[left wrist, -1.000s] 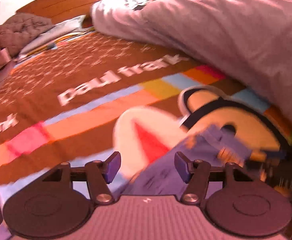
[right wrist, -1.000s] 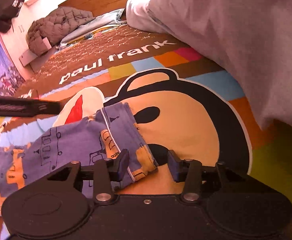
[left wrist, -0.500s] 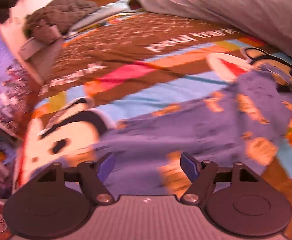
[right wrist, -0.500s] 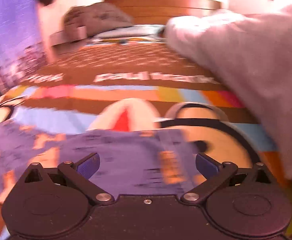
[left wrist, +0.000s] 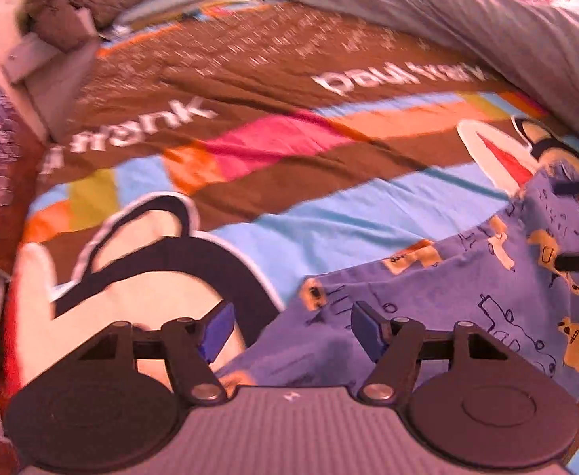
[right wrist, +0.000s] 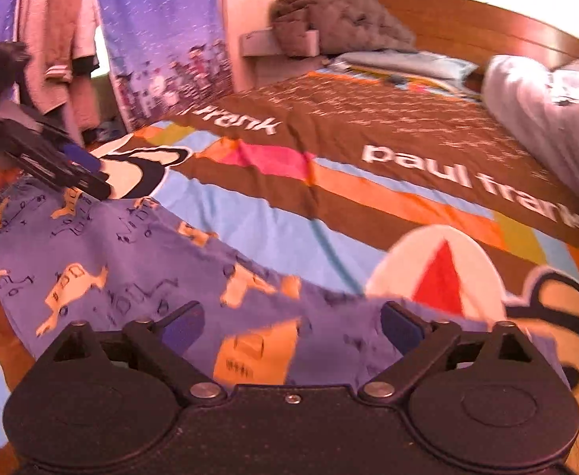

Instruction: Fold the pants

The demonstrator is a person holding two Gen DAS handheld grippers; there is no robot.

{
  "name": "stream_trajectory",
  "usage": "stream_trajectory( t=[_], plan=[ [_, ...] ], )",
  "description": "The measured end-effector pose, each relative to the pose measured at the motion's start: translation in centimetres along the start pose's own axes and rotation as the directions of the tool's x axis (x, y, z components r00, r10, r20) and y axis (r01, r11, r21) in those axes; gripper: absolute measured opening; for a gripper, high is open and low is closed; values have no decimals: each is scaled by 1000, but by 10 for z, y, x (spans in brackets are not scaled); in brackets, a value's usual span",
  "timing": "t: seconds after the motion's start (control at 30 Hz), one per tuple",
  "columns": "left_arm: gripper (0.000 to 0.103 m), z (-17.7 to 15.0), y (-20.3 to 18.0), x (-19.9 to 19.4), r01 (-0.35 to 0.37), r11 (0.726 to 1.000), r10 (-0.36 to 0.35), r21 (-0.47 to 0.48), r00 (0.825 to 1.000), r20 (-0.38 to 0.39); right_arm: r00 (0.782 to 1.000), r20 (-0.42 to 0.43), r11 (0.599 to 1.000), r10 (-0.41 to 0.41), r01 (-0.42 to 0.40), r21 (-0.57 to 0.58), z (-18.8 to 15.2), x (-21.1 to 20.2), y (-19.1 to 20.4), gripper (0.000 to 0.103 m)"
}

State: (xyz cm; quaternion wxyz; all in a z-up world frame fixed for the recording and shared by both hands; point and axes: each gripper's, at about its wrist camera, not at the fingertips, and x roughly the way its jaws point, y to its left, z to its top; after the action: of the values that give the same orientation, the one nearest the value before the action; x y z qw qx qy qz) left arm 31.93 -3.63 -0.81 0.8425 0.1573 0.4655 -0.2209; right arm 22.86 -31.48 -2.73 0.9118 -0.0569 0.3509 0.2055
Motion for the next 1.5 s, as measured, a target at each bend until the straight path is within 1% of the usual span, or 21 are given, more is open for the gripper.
stream_trajectory(
  t=[0.1,0.17,0.2,0.27,0.3,0.43,0.5,0.57,0.63,0.77,0.9,0.93,0.97,1.0,1.07,1.13,1.17,1.23,1.33,1.43,1.5],
  plan=[
    [62,6,-5,18,15,1000,-15,21,999,-36,997,-42,995,65,-68,-71,20,21,0,81],
    [32,9,-9,28,8,999,-5,44,998,-69,989,-86,991,123,-127,-44,30,35,0,66],
    [27,9,-11,30,6,998,-1,60,997,-76,979,-107,984,173,-176,-23,34,43,2,63],
    [12,10,-10,31,12,998,-7,67,997,-70,969,-130,975,210,-217,-41,39,52,12,55],
    [10,11,-10,30,7,998,-2,69,998,-68,967,-141,971,213,-225,-76,41,55,20,53],
    [6,11,-11,22,-1,998,3,68,999,-40,969,-191,955,156,-198,-222,42,70,47,34],
    [5,13,-7,17,2,999,-1,47,1000,-18,966,-203,951,158,-205,-231,42,73,51,24],
    [5,15,-3,11,7,1000,-7,25,1000,6,968,-198,951,153,-198,-237,43,73,52,7],
    [5,16,-1,6,3,1000,-3,18,999,32,973,-182,956,145,-185,-229,47,70,49,2],
    [5,16,5,5,-3,1000,3,-12,998,63,986,-122,967,115,-139,-213,61,70,43,2],
    [7,14,7,27,-20,999,20,-28,1000,10,975,-184,975,123,-153,-160,61,93,39,5],
    [10,12,5,31,-37,999,37,-29,999,1,975,-190,977,117,-147,-153,58,96,37,13],
    [18,10,5,33,-56,998,56,-33,998,-2,977,-179,980,113,-140,-143,56,95,33,21],
    [21,10,5,33,-68,997,68,-37,998,-3,979,-167,983,115,-137,-125,55,90,28,24],
    [39,11,6,26,-106,993,106,-49,994,3,982,-149,989,120,-131,-68,54,72,13,32],
    [45,13,6,16,-147,986,150,-79,988,23,989,-127,996,71,-78,-51,49,45,-5,41],
    [47,14,6,10,-145,985,148,-92,988,32,993,-114,998,34,-41,-53,45,32,-14,53],
    [52,18,0,0,-123,985,130,-124,990,52,993,-96,997,-64,59,-52,31,6,-34,66],
    [56,25,-23,-6,-67,989,79,-129,993,91,980,-85,983,-181,183,17,5,-26,-64,67],
    [56,39,-67,5,1,999,4,-49,995,97,971,-110,968,-215,226,108,-15,-32,-92,66],
    [55,47,-98,16,26,999,-27,18,996,86,970,-111,970,-214,225,95,-20,-26,-100,66]
  ],
)
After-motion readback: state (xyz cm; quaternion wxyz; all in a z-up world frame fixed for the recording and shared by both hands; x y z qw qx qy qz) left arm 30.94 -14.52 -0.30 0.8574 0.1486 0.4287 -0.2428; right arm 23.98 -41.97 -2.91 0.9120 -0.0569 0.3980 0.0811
